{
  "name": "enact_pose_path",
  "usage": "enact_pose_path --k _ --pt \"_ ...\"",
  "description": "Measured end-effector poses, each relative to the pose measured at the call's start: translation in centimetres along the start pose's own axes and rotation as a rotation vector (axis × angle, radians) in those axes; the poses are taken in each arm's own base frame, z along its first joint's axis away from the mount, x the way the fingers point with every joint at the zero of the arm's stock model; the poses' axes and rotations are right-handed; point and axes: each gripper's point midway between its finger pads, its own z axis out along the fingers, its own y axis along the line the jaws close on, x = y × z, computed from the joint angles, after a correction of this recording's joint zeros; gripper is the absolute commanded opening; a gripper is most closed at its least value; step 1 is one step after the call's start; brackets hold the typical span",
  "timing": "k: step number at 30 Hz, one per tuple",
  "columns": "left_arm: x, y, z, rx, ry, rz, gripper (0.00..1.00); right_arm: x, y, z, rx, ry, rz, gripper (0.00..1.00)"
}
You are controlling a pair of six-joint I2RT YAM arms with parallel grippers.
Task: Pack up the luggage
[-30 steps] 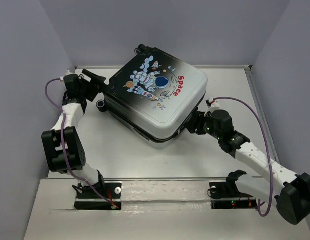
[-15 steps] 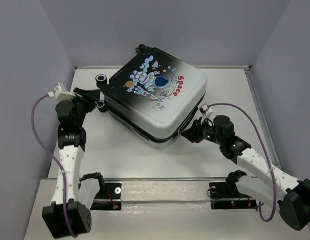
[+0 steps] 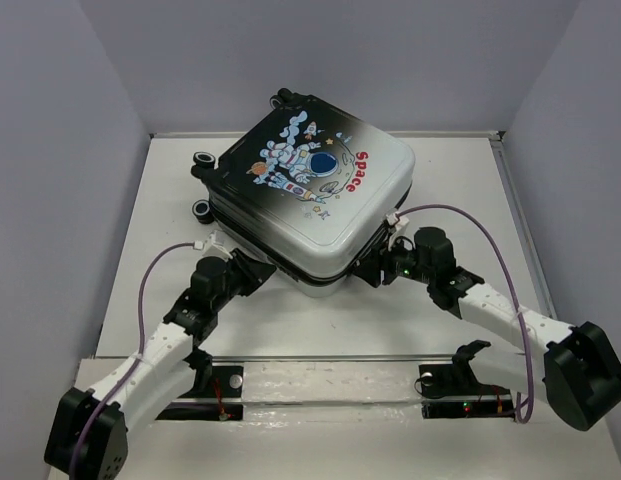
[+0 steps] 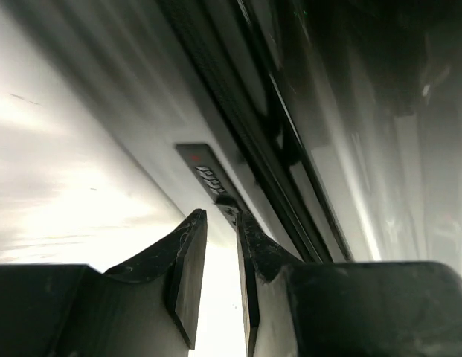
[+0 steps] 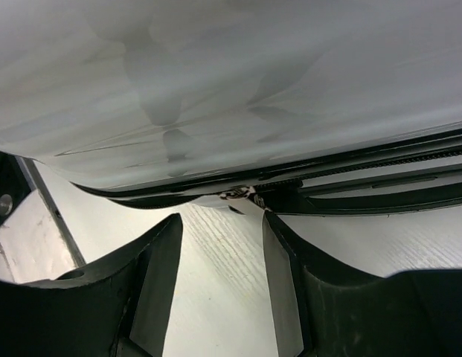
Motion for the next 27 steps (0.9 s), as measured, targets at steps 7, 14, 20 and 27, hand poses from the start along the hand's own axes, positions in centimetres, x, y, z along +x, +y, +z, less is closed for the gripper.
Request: enact_pose_path --k 7,14,20,27 --pt "4.0 -1.2 1.0 0.036 0.112 0.071 0.34 0.6 -1.2 0.6 0.036 0.016 -0.042 0.54" --pt "4.8 -2.1 1.1 0.076 0.131 0.118 0.34 -0.4 -1.7 1.3 0.043 -0.029 -0.08 0.54" --pt "4.8 -2.4 1.1 0.08 0.128 0.143 0.34 0.9 -2.3 1.9 0.04 -0.027 -0.081 0.53" --pt "5.0 -2.6 1.3 0.072 0.142 0.171 0.34 0.7 -2.4 2.2 0.03 -0.075 -0.097 0.49"
